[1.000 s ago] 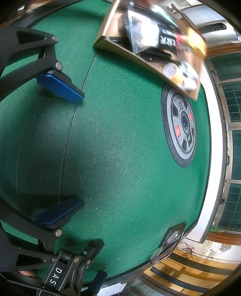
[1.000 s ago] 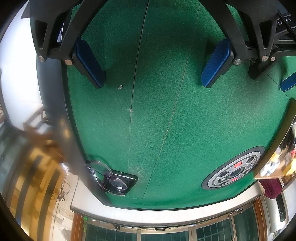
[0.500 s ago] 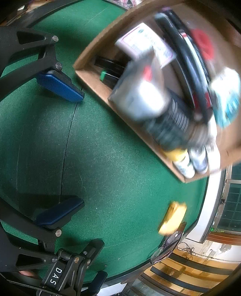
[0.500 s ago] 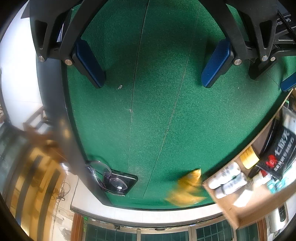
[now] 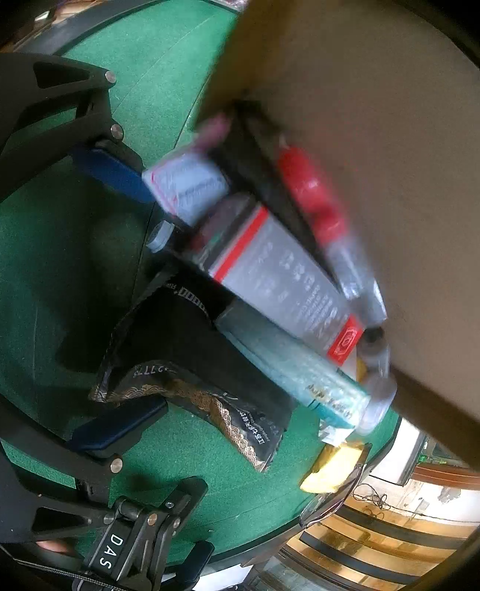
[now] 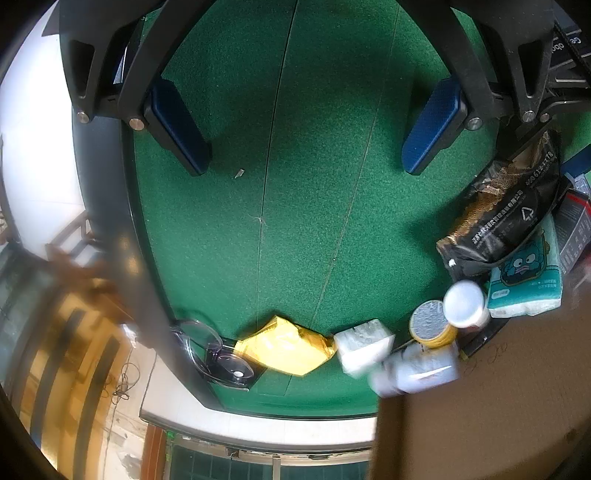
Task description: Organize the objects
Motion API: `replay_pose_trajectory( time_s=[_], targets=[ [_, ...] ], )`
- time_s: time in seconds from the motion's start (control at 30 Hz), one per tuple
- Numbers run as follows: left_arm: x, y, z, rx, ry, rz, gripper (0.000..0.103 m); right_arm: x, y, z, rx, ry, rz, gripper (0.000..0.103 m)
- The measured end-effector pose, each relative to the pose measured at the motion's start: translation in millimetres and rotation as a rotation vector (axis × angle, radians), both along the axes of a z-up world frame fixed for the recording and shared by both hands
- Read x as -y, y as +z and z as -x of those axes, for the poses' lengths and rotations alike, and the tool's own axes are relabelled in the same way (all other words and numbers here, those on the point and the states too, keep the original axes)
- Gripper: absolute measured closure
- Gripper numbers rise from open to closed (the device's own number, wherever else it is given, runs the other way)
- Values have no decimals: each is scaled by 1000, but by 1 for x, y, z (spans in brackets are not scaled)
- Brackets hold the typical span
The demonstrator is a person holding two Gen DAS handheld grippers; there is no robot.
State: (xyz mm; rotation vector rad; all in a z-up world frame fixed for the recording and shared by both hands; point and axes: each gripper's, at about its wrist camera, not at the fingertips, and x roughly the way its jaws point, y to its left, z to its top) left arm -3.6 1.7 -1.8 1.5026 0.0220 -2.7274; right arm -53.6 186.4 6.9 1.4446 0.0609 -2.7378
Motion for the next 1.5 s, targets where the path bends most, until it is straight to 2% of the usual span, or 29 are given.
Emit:
replay_pose_trajectory(
  time_s=[1.5],
  targets=[
    [0,4,0,1,1,0,1,0,0,0,0,0,0,0]
  ],
)
